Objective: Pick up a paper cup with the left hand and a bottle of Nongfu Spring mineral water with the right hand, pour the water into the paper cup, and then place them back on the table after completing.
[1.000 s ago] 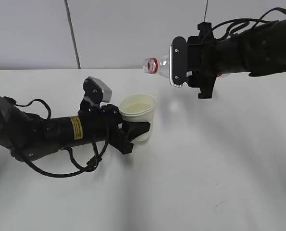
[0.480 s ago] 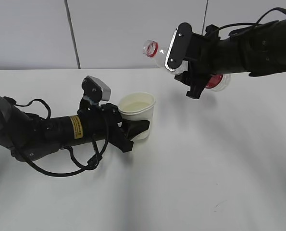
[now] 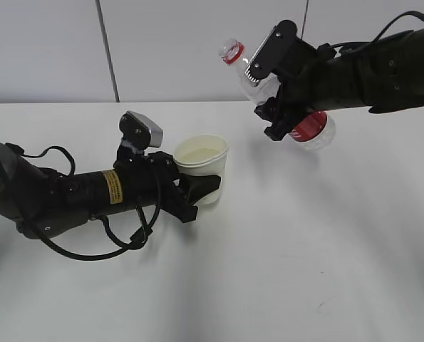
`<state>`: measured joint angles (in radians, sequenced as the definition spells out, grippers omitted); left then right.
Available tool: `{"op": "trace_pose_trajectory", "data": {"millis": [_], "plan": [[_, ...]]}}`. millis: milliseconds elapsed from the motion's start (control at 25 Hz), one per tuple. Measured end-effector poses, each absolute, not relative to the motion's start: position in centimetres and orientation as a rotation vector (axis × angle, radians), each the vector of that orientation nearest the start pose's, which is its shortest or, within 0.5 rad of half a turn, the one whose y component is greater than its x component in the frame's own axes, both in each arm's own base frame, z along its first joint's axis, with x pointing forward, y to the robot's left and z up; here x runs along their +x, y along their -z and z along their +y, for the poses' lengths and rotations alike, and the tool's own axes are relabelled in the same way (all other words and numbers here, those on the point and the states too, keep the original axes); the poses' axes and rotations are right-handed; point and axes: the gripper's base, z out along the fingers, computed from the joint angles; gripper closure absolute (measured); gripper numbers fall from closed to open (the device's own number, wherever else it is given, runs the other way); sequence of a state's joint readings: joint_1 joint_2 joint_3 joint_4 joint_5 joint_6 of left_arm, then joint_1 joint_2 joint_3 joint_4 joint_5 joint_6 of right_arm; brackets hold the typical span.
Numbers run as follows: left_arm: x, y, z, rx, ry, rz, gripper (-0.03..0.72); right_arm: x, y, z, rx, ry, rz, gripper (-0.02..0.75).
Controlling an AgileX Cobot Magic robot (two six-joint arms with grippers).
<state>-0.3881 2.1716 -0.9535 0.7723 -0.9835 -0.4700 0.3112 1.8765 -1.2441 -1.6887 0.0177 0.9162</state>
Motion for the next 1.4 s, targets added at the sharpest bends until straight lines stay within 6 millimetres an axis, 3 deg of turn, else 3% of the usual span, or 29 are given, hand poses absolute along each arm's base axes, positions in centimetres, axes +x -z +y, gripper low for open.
{"op": "trace_pose_trajectory", "data": {"millis": [680,1280,1400], "plan": [[34.2,-9.1,-19.1,0.799,0.8,1.756,0.325,40.6,-22.2,12.4,-0.814,0.012,1.963,0.253],[35.4,-9.1,-16.9,0.739,0.756,1.776,0.325,41.5,-22.7,6.4,-0.615,-0.314,1.977,0.253],[35.5,-9.1,-16.6,0.731,0.749,1.778,0.325,41.6,-22.9,6.1,-0.607,-0.354,1.952,0.253]]}}
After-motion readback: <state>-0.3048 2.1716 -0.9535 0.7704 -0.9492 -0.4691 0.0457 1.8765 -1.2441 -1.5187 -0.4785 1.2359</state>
